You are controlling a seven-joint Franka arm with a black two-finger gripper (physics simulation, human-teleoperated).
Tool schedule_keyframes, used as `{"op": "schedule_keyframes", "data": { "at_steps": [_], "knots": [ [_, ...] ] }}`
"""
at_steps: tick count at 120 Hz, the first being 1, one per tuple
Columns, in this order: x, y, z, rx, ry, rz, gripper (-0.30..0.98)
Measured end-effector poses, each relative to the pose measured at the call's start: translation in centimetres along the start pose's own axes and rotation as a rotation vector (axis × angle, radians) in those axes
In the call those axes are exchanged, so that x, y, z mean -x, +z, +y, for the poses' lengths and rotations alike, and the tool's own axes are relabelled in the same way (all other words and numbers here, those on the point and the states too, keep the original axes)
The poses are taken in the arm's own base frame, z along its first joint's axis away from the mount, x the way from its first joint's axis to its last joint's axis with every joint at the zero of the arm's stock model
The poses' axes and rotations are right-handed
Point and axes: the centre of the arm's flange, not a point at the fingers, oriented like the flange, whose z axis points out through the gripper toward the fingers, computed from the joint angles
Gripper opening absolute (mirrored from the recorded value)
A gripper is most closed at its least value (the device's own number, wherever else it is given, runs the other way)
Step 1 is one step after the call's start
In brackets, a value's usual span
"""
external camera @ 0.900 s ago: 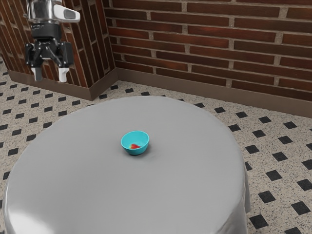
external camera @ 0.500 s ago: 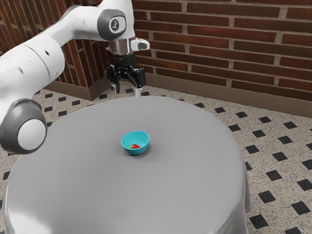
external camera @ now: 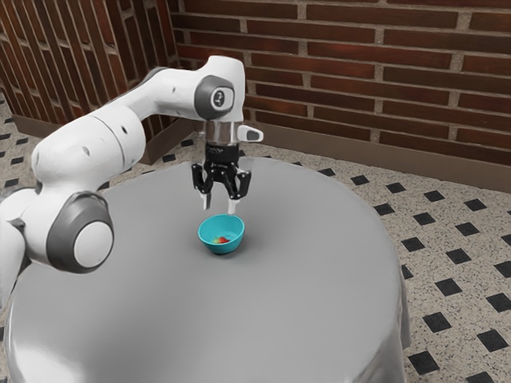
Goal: Take strawberry from the bowl
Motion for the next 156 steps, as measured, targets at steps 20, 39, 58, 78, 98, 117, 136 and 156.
{"op": "schedule_keyframes", "data": {
  "at_steps": [20, 39, 58, 78, 98, 117, 136, 156],
  "knots": [
    [-0.9, 1.4, 0.6, 0.007, -0.019, 0.000, 0.33],
    [-2.1, 2.8, 0.0, 0.014, -0.046, 0.007, 0.32],
    [-3.1, 4.5, -0.8, 0.021, -0.070, -0.003, 0.32],
    [-3.6, 5.5, -0.7, 0.024, -0.080, -0.010, 0.32],
    [-4.0, 6.6, -0.8, 0.024, -0.087, -0.022, 0.31],
    [-4.2, 7.0, -1.0, 0.024, -0.092, -0.027, 0.30],
    [-4.6, 7.4, -1.8, 0.040, -0.100, -0.027, 0.30],
    [-5.1, 8.4, -1.8, 0.042, -0.102, -0.033, 0.30]
  ]
}}
